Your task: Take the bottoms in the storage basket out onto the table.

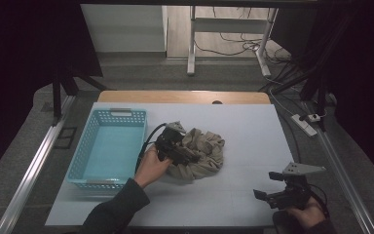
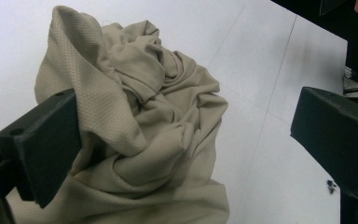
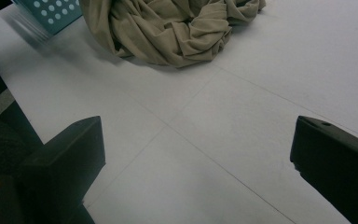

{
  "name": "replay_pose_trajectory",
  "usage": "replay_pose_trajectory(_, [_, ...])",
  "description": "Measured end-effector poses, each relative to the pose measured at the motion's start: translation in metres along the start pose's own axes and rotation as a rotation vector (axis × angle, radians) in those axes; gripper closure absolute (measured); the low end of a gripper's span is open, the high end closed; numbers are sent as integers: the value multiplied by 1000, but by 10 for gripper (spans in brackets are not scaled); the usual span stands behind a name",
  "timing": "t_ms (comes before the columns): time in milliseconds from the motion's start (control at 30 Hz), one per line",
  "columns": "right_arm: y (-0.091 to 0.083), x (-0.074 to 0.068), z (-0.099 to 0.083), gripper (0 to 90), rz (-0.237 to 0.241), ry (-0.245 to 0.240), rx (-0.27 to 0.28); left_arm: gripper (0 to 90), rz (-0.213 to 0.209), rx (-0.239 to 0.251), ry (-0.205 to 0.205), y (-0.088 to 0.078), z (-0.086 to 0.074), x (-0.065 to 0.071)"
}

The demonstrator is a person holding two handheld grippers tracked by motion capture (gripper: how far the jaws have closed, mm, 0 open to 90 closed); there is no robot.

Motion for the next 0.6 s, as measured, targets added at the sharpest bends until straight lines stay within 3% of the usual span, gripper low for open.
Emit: replay_pose_trajectory(600, [0,0,0,29,-2,0,4,0,9,31,-27,-17,-4,-2])
Point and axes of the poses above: each handheld gripper's, and its own axes: y roughly forward along the jaws, z roughly out of its top, x roughly to its right, the point moved 6 cm from there along y, roughly forward along the jaws, and after that the axes turned 11 degrees about y, right-handed, at the moved point
